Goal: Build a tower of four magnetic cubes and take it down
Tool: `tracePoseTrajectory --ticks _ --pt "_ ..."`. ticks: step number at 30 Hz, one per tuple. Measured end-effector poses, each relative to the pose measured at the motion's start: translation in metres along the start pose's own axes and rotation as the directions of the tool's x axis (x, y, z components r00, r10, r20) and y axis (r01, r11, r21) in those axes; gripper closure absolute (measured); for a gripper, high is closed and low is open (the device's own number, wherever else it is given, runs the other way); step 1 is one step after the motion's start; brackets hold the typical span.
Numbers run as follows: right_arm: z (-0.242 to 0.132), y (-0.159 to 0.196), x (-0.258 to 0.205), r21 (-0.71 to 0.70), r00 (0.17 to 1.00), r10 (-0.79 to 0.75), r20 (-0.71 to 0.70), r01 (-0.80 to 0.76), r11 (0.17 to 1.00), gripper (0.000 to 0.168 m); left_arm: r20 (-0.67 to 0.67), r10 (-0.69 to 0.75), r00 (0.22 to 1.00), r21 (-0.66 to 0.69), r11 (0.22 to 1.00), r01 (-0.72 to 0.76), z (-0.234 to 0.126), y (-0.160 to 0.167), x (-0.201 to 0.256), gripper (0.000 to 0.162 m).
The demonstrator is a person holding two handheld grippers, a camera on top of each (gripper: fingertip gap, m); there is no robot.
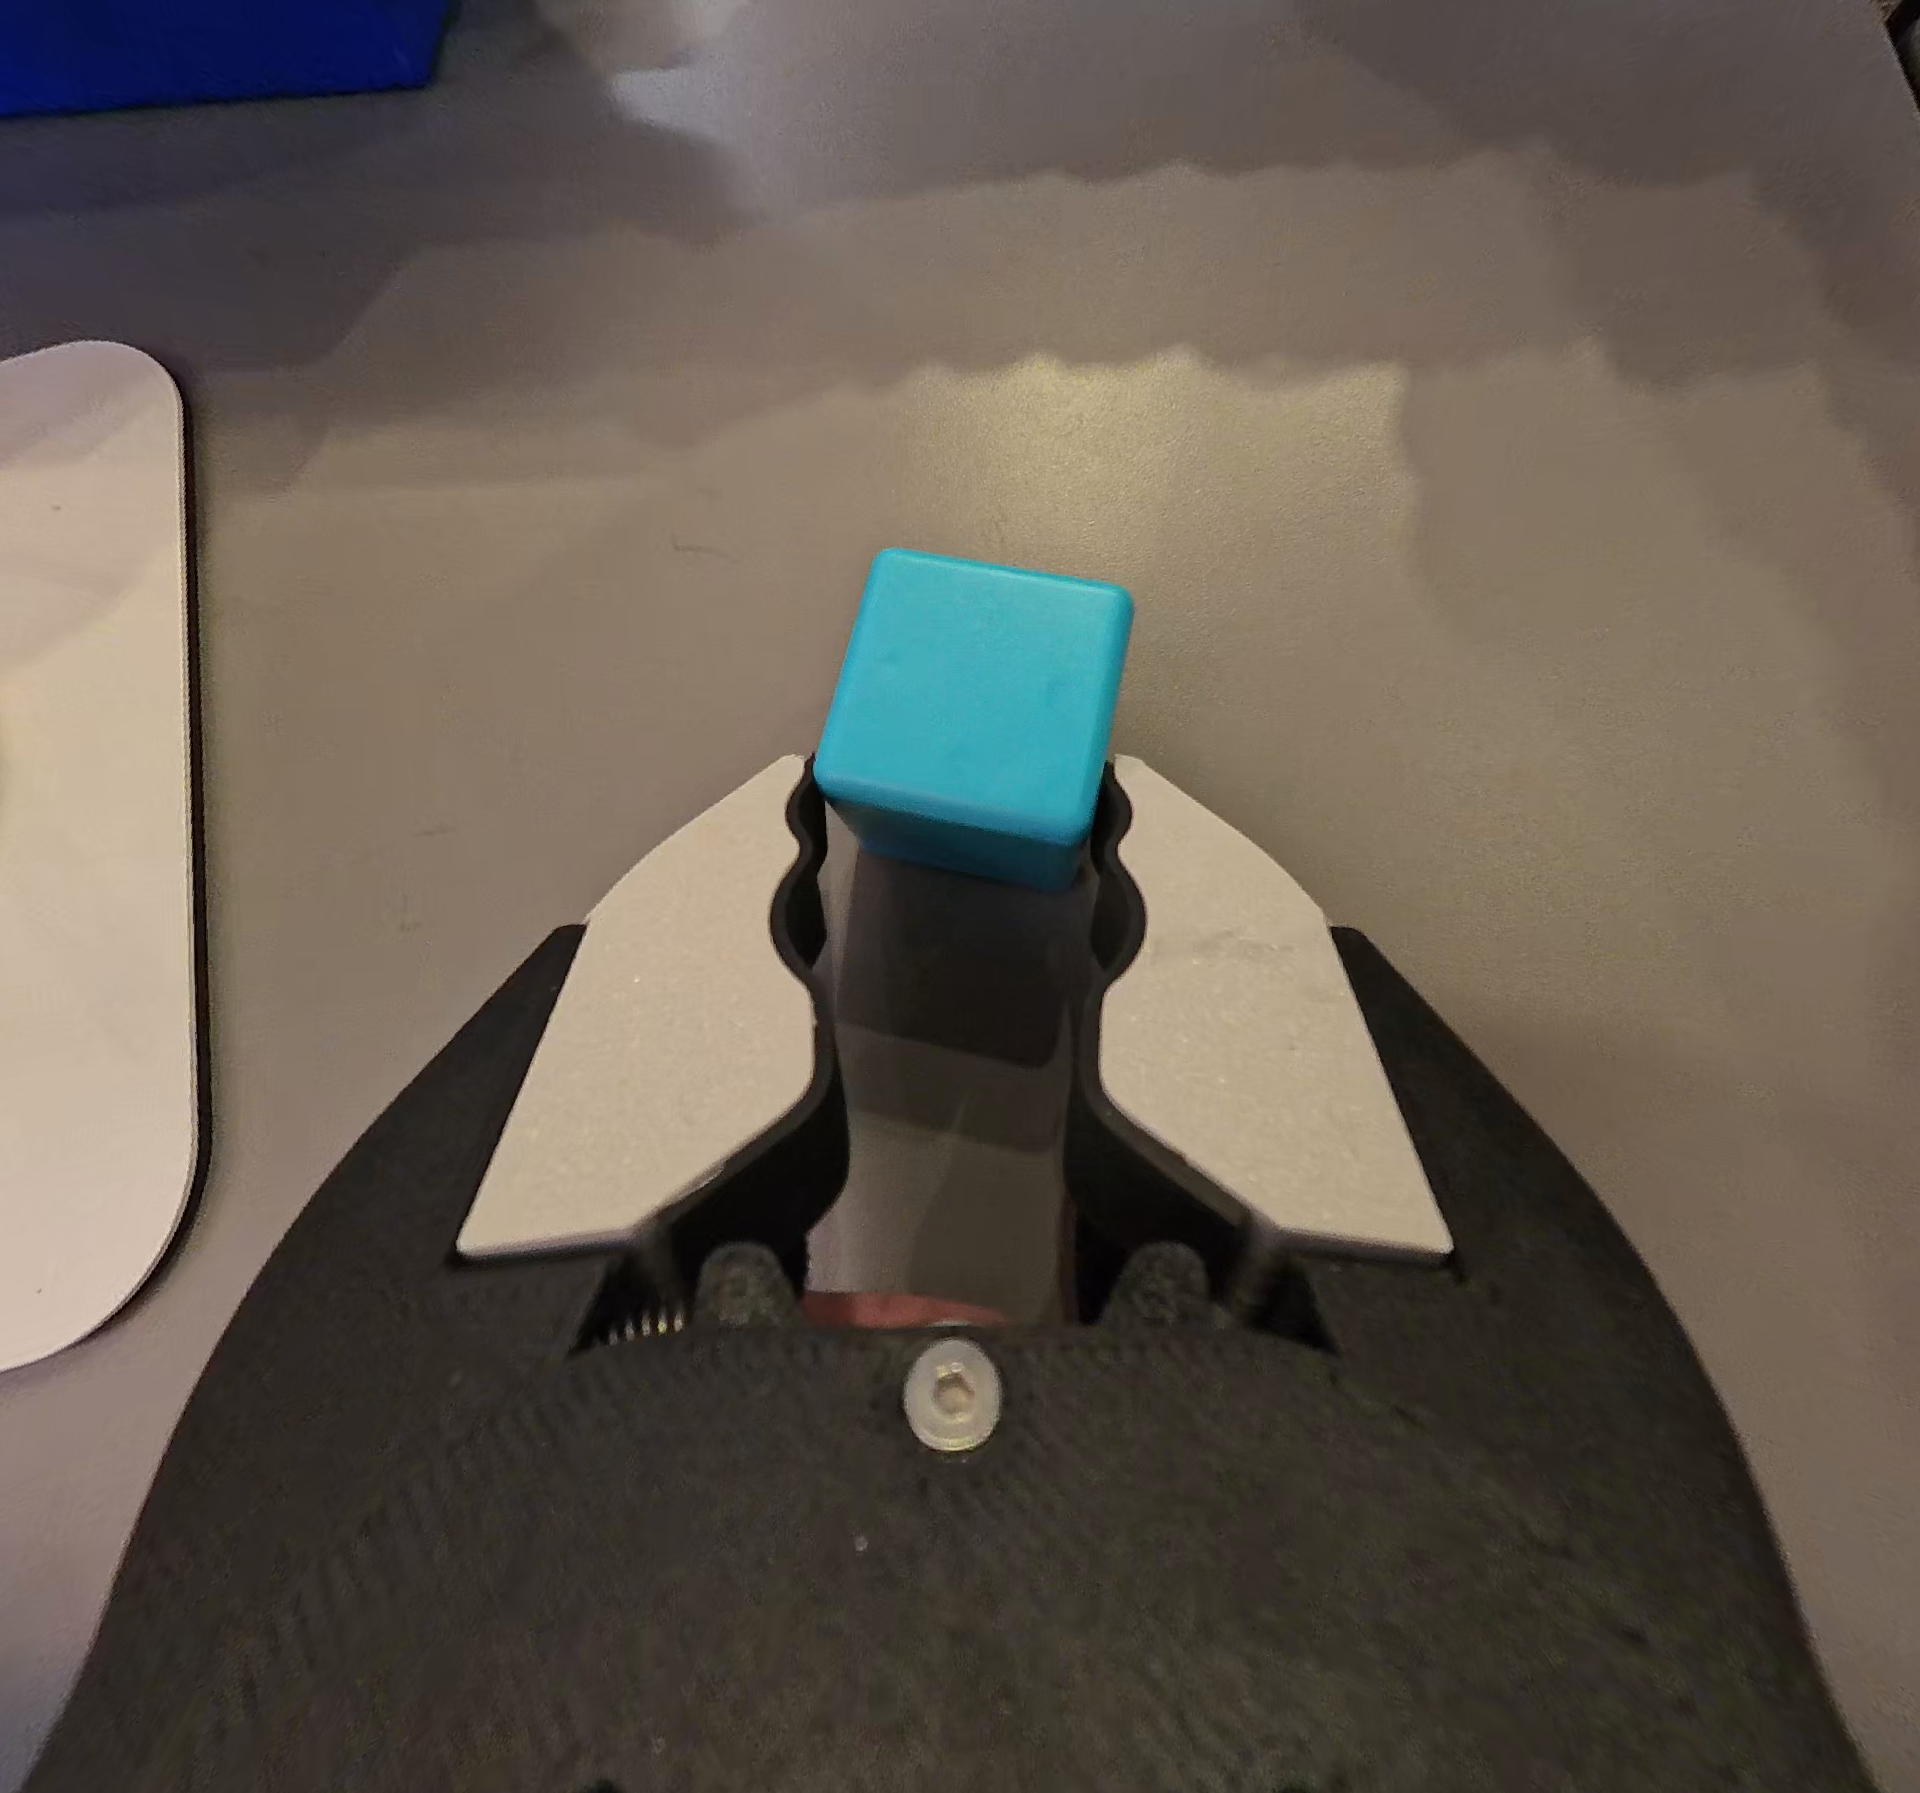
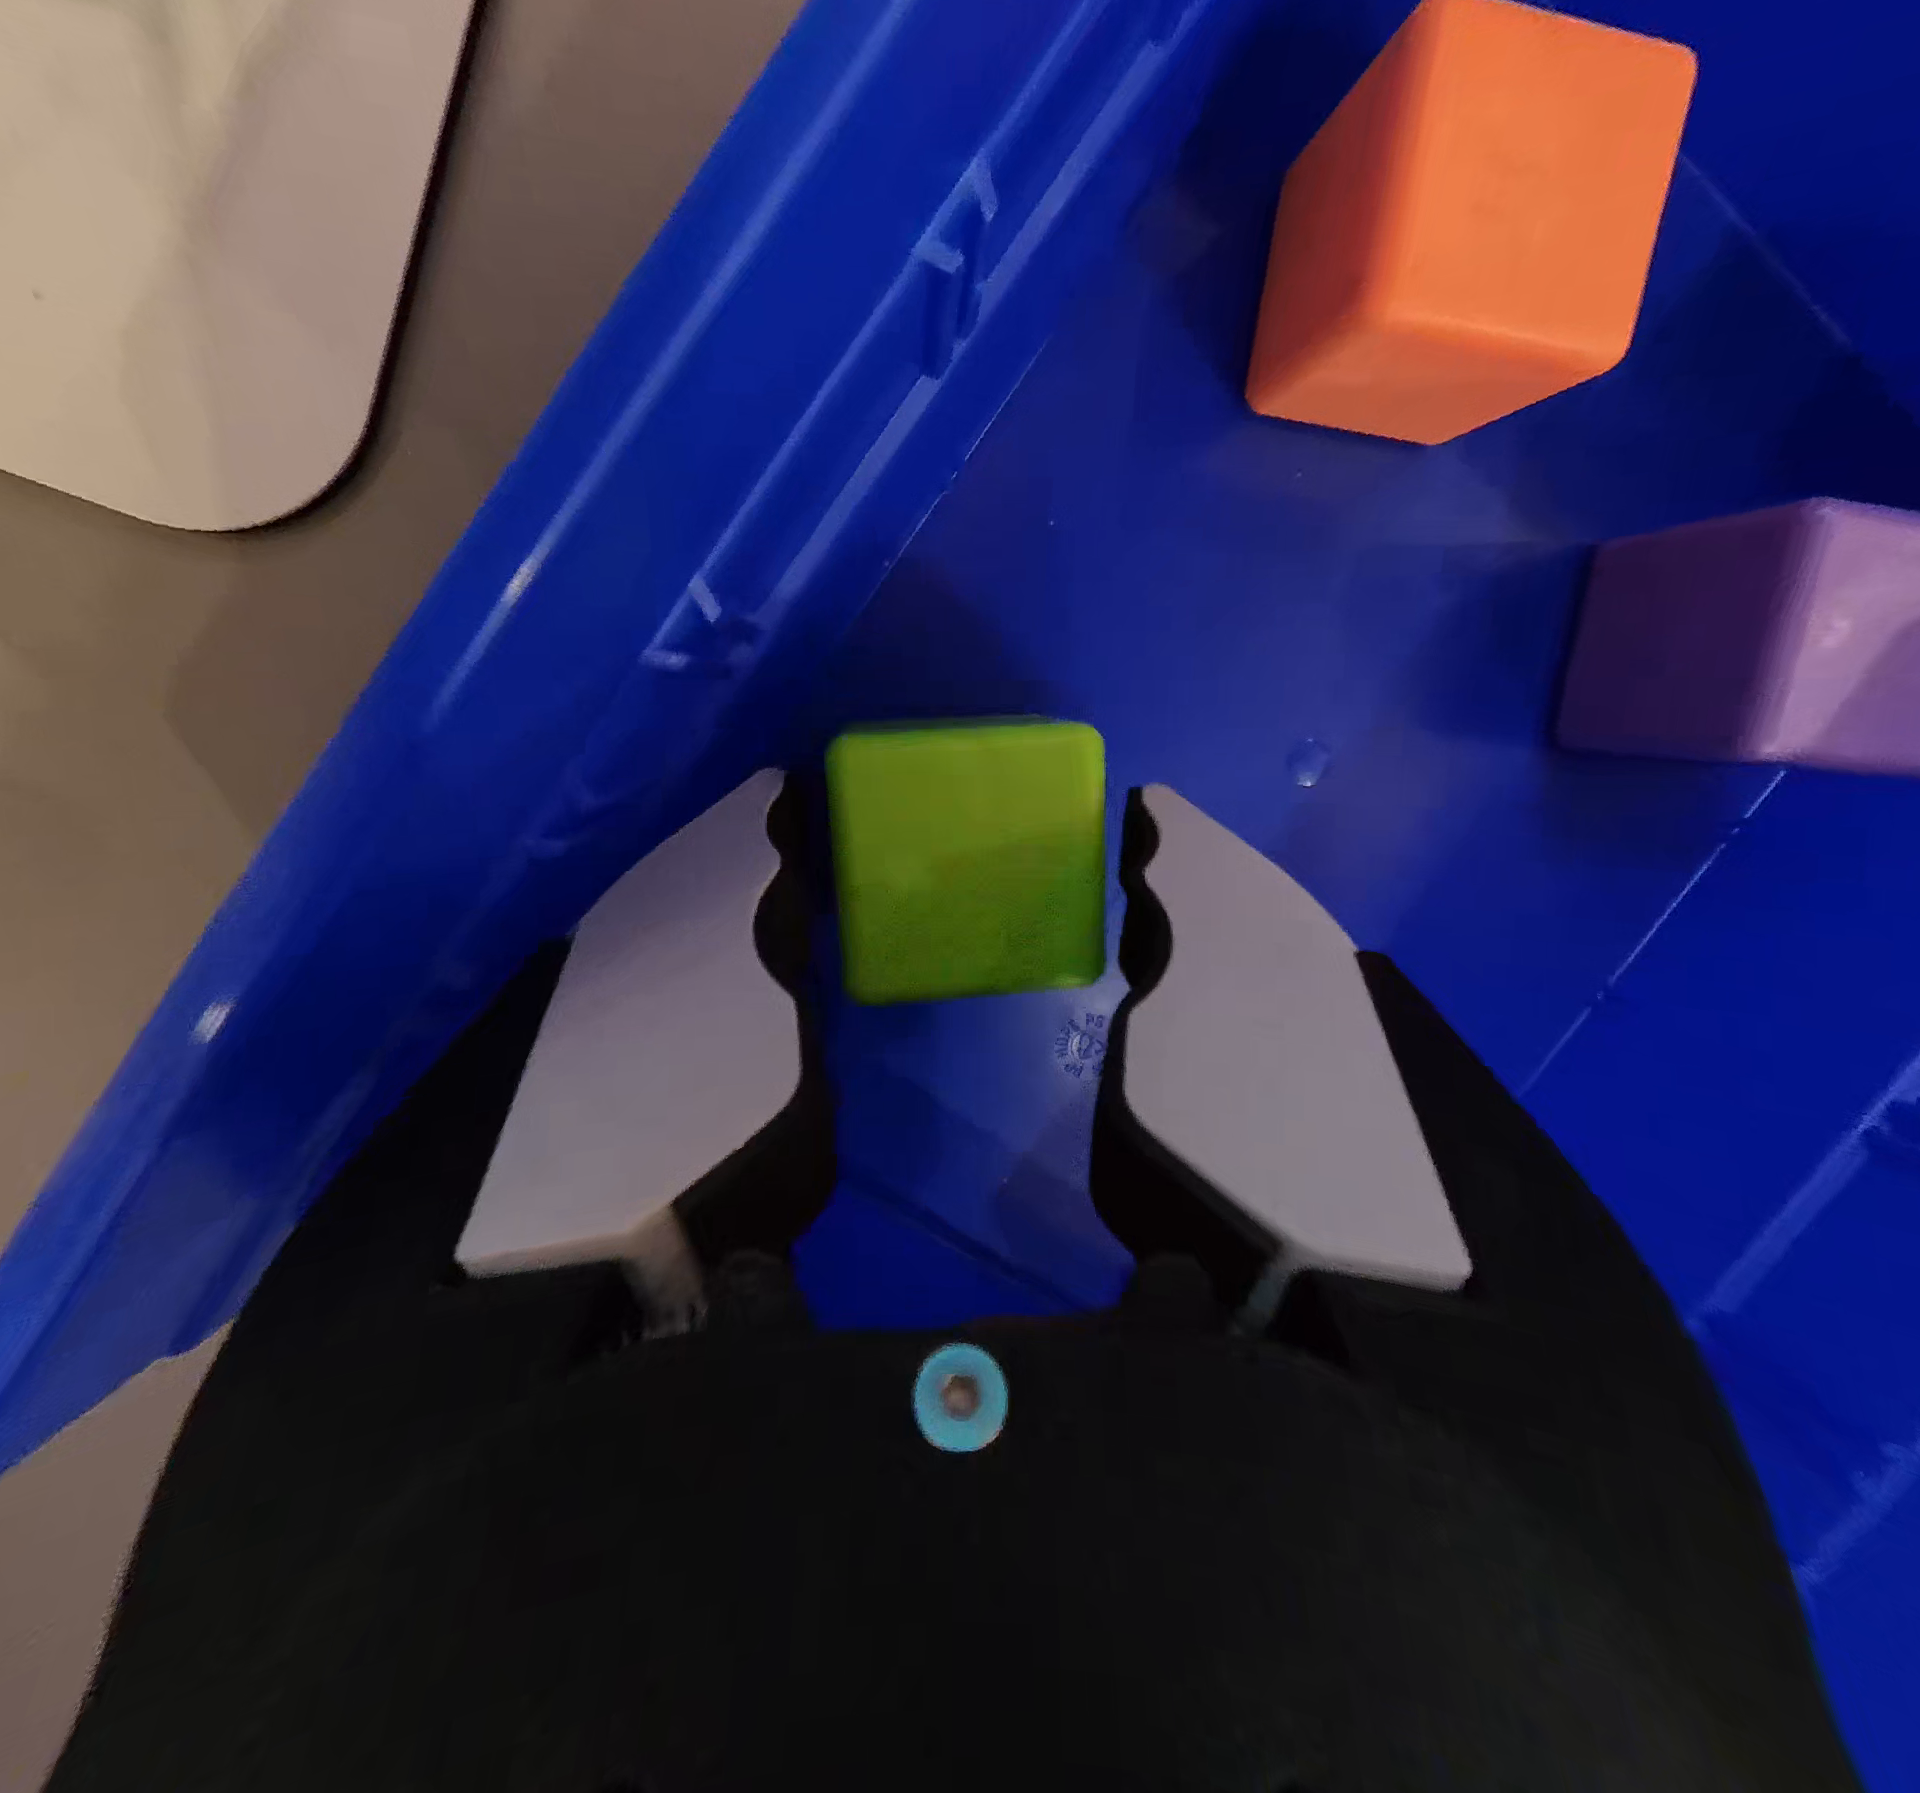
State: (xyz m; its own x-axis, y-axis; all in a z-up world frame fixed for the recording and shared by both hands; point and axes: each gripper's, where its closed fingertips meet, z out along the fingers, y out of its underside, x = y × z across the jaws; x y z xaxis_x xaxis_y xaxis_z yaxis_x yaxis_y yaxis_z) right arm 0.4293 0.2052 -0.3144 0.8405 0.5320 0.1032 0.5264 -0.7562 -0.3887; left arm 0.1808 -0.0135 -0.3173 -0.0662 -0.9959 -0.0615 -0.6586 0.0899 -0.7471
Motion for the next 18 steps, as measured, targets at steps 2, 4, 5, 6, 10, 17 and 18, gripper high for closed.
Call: tracePoseTrajectory --ticks 2,4,5,6,10,17,18 --pt "-0.003 -0.001 0.001 0.008 1.000 0.004 -0.004 -0.004 1.000 0.103 0.000 0.000 1.000 0.000 1.000 0.000 0.000 0.000 0.000 0.113" --pt "-0.011 -0.002 0.005 0.030 1.000 0.008 -0.028 -0.008 1.000 0.100 0.000 0.000 1.000 0.000 1.000 0.000 0.000 0.000 0.000 0.113" --pt "-0.018 -0.003 0.008 0.048 0.999 0.013 -0.047 -0.011 0.999 0.100 0.000 0.000 1.000 0.000 1.000 0.000 0.000 0.000 0.000 0.113" --pt "-0.028 -0.004 0.010 0.073 0.997 0.019 -0.072 -0.014 0.997 0.100 0.000 0.000 1.000 0.000 1.000 0.000 0.000 0.000 0.000 0.113" --pt "-0.085 -0.012 0.007 0.231 0.983 0.026 -0.181 0.017 0.973 0.105 0.001 0.001 1.000 0.000 1.000 -0.001 0.000 0.000 0.000 0.113" --pt "-0.136 -0.011 -0.096 0.350 0.980 -0.159 -0.124 0.193 0.917 0.112 -0.001 0.002 1.000 0.000 1.000 -0.002 0.000 0.000 0.001 0.113" --pt "-0.135 -0.009 -0.114 0.352 0.976 -0.197 -0.097 0.218 0.910 0.112 0.006 0.004 1.000 -0.001 1.000 -0.004 0.000 0.000 0.000 0.109"
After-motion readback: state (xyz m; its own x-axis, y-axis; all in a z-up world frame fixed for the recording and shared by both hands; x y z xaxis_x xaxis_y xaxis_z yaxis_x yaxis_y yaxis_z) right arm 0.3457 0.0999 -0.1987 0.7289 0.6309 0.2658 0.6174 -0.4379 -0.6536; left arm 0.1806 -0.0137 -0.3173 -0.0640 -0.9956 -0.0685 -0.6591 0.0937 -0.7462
